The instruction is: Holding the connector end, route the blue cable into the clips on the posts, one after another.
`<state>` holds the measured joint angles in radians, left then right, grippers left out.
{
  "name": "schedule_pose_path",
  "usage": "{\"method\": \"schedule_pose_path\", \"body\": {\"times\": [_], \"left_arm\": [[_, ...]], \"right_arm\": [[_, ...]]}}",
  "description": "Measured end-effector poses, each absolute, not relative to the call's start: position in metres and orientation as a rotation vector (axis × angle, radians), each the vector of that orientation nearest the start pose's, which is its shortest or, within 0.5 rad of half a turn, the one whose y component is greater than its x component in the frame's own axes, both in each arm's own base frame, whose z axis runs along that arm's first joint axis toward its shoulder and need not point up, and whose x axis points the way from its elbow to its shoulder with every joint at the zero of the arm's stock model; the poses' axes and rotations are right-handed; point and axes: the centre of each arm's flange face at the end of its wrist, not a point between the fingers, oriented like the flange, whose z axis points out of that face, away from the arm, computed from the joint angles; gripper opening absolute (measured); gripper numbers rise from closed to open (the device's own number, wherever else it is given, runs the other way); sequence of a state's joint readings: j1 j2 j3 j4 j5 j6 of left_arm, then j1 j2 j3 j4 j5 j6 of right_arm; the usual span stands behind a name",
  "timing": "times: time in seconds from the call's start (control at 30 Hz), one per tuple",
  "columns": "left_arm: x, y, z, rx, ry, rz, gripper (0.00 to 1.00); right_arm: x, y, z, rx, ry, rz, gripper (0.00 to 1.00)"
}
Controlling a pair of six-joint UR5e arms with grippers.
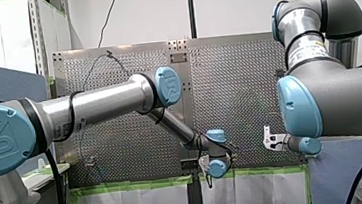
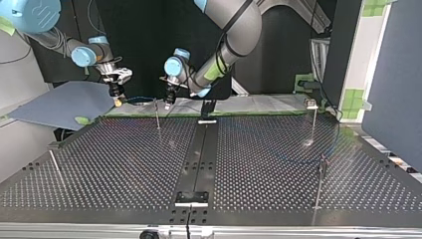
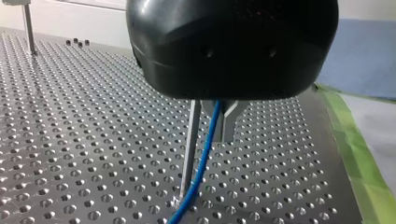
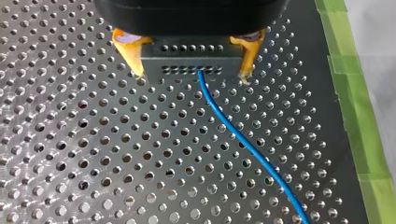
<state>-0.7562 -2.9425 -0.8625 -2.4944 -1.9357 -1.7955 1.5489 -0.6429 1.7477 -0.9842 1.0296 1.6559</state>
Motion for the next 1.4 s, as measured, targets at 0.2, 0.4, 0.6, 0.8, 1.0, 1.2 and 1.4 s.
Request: {"method": "schedule_pose_path", "body": {"times": [0.2,0.4,0.6,0.8,1.0,1.2,1.4], "left_arm": [[0.535,-0.634,-0.089,0.128,1.603,-0.498,0.00],[0.551,-0.625,-0.085,0.106,1.605,-0.493,0.00],[0.561,-0.615,-0.091,0.104,1.616,-0.489,0.00],[0.568,-0.609,-0.091,0.104,1.620,-0.494,0.00],[0.575,-0.605,-0.089,0.077,1.618,-0.496,0.00],[0.582,-0.601,-0.085,0.030,1.616,-0.489,0.00],[0.584,-0.597,-0.084,0.016,1.627,-0.469,0.00]], "right_arm": [[0.172,-0.595,-0.041,1.634,-1.110,1.612,0.00],[0.171,-0.602,-0.038,1.620,-1.105,1.621,0.00],[0.172,-0.612,-0.032,1.597,-1.096,1.640,0.00],[0.169,-0.620,-0.030,1.569,-1.098,1.641,0.00],[0.168,-0.626,-0.028,1.541,-1.087,1.643,0.00],[0.162,-0.633,-0.025,1.496,-1.096,1.630,0.00],[0.161,-0.641,-0.037,1.468,-1.122,1.596,0.00]]}}
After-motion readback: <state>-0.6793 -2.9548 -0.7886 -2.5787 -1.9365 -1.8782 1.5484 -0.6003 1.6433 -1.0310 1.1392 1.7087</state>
